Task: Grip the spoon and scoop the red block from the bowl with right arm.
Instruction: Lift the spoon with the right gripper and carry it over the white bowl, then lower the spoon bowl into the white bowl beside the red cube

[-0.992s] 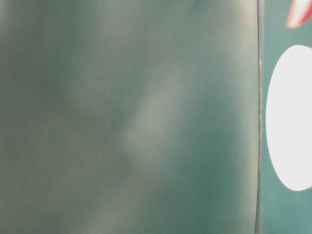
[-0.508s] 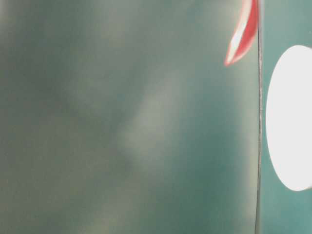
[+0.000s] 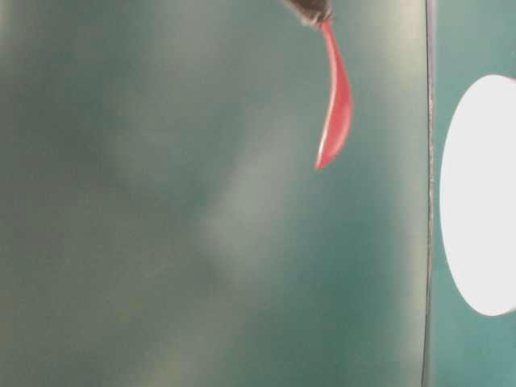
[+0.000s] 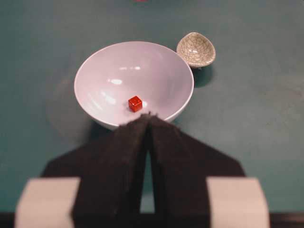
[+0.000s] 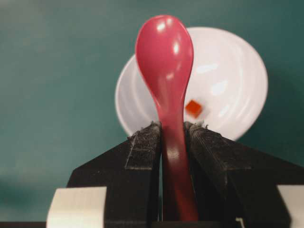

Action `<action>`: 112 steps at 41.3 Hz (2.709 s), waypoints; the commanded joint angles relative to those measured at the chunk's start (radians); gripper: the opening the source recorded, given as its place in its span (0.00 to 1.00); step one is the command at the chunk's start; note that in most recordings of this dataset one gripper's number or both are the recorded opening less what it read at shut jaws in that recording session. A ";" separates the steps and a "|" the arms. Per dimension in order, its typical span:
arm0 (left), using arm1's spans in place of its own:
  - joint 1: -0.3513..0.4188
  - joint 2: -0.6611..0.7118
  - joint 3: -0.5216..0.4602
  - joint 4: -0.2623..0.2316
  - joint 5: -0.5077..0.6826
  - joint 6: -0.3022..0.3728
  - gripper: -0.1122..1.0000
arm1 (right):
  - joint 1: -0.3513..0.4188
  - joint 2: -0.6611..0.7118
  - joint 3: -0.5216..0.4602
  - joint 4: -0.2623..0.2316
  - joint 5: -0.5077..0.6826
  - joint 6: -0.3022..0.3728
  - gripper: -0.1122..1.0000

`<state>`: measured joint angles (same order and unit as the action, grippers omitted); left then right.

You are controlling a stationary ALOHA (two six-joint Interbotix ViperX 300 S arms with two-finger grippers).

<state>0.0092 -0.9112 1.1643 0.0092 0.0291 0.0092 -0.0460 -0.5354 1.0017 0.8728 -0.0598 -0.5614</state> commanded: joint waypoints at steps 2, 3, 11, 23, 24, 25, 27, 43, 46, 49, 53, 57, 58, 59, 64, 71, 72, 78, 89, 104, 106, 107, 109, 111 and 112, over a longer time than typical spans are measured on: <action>0.002 0.005 -0.018 0.000 0.002 -0.002 0.10 | -0.048 0.008 -0.066 -0.003 0.057 -0.003 0.32; 0.002 0.003 -0.018 0.002 0.003 -0.002 0.10 | -0.054 0.011 -0.074 -0.003 0.066 -0.002 0.32; 0.003 0.003 -0.018 0.002 0.008 -0.002 0.10 | -0.117 0.057 -0.147 -0.012 0.170 -0.002 0.32; 0.020 -0.015 -0.020 0.002 0.028 -0.008 0.10 | -0.167 0.186 -0.299 -0.037 0.383 -0.002 0.32; 0.021 -0.018 -0.020 0.002 0.031 -0.009 0.10 | -0.167 0.195 -0.310 -0.043 0.397 -0.002 0.32; 0.023 -0.020 -0.020 0.002 0.034 -0.009 0.10 | -0.167 0.206 -0.321 -0.049 0.410 0.000 0.32; 0.028 -0.026 -0.020 0.002 0.040 -0.009 0.10 | -0.167 0.229 -0.350 -0.071 0.436 0.003 0.32; 0.032 -0.049 -0.023 0.002 0.054 -0.009 0.10 | -0.173 0.364 -0.506 -0.241 0.627 0.181 0.32; 0.032 -0.049 -0.023 0.002 0.054 -0.009 0.10 | -0.173 0.379 -0.528 -0.301 0.666 0.273 0.32; 0.032 -0.049 -0.025 0.002 0.054 -0.009 0.10 | -0.173 0.390 -0.545 -0.365 0.703 0.354 0.32; 0.031 -0.049 -0.023 0.002 0.055 -0.009 0.10 | -0.172 0.399 -0.565 -0.471 0.769 0.460 0.32; 0.032 -0.049 -0.023 0.002 0.054 -0.009 0.10 | -0.164 0.407 -0.584 -0.565 0.834 0.541 0.32; 0.032 -0.051 -0.023 0.002 0.054 -0.009 0.10 | -0.163 0.408 -0.589 -0.580 0.847 0.554 0.32; 0.032 -0.049 -0.023 0.002 0.054 -0.009 0.10 | -0.160 0.410 -0.592 -0.598 0.861 0.568 0.32; 0.032 -0.049 -0.023 0.002 0.055 -0.009 0.10 | -0.141 0.422 -0.606 -0.640 0.897 0.597 0.32; 0.032 -0.049 -0.023 0.002 0.055 -0.009 0.10 | -0.117 0.439 -0.615 -0.655 0.920 0.597 0.32; 0.032 -0.049 -0.023 0.002 0.054 -0.009 0.10 | -0.115 0.442 -0.615 -0.658 0.922 0.597 0.32; 0.032 -0.049 -0.023 0.002 0.055 -0.009 0.10 | -0.112 0.460 -0.615 -0.672 0.930 0.598 0.32; 0.032 -0.041 -0.021 0.002 0.055 -0.008 0.10 | -0.110 0.518 -0.643 -0.675 0.930 0.597 0.32; 0.032 -0.040 -0.021 0.002 0.055 -0.008 0.10 | -0.107 0.569 -0.686 -0.701 0.997 0.594 0.32; 0.032 -0.040 -0.021 0.002 0.057 -0.009 0.10 | -0.106 0.571 -0.687 -0.701 1.000 0.594 0.32; 0.032 -0.040 -0.021 0.002 0.057 -0.008 0.10 | -0.106 0.572 -0.689 -0.701 1.000 0.592 0.32; 0.031 -0.040 -0.021 0.002 0.057 -0.009 0.10 | -0.106 0.574 -0.693 -0.701 1.000 0.592 0.32; 0.032 -0.040 -0.021 0.002 0.057 -0.009 0.10 | -0.106 0.578 -0.696 -0.701 1.002 0.592 0.32; 0.032 -0.041 -0.021 0.002 0.057 -0.009 0.10 | -0.104 0.578 -0.696 -0.699 1.000 0.592 0.32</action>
<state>0.0383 -0.9587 1.1643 0.0077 0.0890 0.0015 -0.1534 0.0552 0.3329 0.1733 0.9403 0.0291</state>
